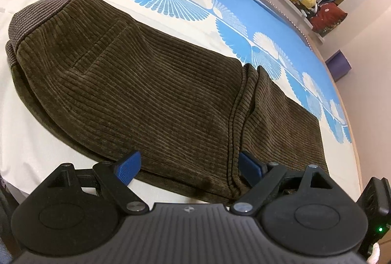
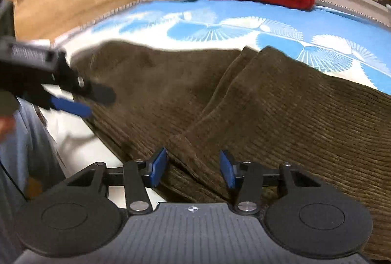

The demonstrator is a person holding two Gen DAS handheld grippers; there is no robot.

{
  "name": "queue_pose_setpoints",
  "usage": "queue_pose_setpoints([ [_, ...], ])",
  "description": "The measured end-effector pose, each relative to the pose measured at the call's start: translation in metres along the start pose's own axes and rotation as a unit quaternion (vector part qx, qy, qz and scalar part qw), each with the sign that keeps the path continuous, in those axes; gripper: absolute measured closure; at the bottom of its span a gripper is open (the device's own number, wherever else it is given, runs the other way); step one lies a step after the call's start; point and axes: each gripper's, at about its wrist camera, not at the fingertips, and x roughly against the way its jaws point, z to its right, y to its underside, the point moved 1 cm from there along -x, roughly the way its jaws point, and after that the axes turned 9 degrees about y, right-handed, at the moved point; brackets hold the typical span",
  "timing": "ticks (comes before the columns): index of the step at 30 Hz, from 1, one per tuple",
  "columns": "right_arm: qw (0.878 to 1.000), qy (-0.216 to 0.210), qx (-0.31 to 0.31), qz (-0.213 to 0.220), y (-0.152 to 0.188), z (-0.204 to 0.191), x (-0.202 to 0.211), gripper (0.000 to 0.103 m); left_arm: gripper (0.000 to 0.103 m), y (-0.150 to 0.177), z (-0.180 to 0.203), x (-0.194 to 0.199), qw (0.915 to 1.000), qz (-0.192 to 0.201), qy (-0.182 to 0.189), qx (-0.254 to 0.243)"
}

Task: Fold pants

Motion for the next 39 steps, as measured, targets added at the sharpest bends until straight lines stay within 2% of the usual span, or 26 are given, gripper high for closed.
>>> queue_pose_setpoints([
  [1,1.0,0.008,-0.001,0.004,-0.001,-0.001,0.0,0.07,0.013,0.0,-0.001,0.0,1.0,0.001,-0.001,0.002],
  [2,1.0,0.007,-0.01,0.006,-0.003,-0.002,-0.001,0.087,0.013,-0.001,-0.002,0.0,1.0,0.001,-0.001,0.004],
  [3,1.0,0.015,-0.02,0.013,-0.006,-0.001,0.0,0.089,0.013,-0.001,-0.002,0.001,1.0,0.0,-0.001,0.006],
  [6,0.994,0.057,-0.033,0.087,-0.019,0.003,0.019,0.091,0.013,-0.001,-0.004,0.001,1.0,-0.001,-0.001,0.008],
  [8,0.989,0.038,-0.054,0.13,-0.03,0.008,0.037,0.092,0.013,0.0,-0.003,0.0,1.0,-0.001,-0.002,0.005],
  [10,0.989,0.0,-0.031,0.147,-0.032,0.001,0.051,0.093,0.013,0.0,-0.003,-0.002,1.0,-0.004,-0.004,0.005],
  [12,0.992,-0.016,0.008,0.128,-0.023,-0.012,0.048,0.093,0.013,0.001,-0.002,-0.004,0.9999,-0.006,-0.006,0.006],
  [16,0.997,0.004,0.08,0.018,0.004,-0.024,0.011,0.093,0.013,0.002,-0.001,-0.011,0.9999,-0.011,-0.004,0.008],
  [21,0.998,-0.006,0.058,0.008,0.002,-0.02,0.013,0.093,0.013,-0.004,0.016,-0.02,0.9997,-0.018,0.013,-0.013],
  [23,0.998,-0.004,0.069,0.009,0.002,-0.024,0.014,0.093,0.013,-0.013,0.029,-0.022,0.9993,-0.013,0.025,-0.026],
  [26,0.997,-0.011,0.076,0.006,0.003,-0.026,0.017,0.093,0.013,-0.04,0.054,-0.03,0.9979,0.003,0.041,-0.05],
  [30,0.998,-0.016,0.059,-0.002,0.002,-0.019,0.016,0.093,0.013,-0.076,0.094,-0.056,0.9936,0.008,0.043,-0.104],
  [35,0.999,-0.036,0.031,-0.011,0.001,-0.008,0.01,0.093,0.013,-0.106,0.142,-0.115,0.9831,-0.027,0.038,-0.177],
  [39,0.998,-0.057,0.011,-0.021,-0.001,0.002,0.004,0.093,0.013,-0.122,0.15,-0.175,0.9799,-0.077,0.009,-0.184],
])
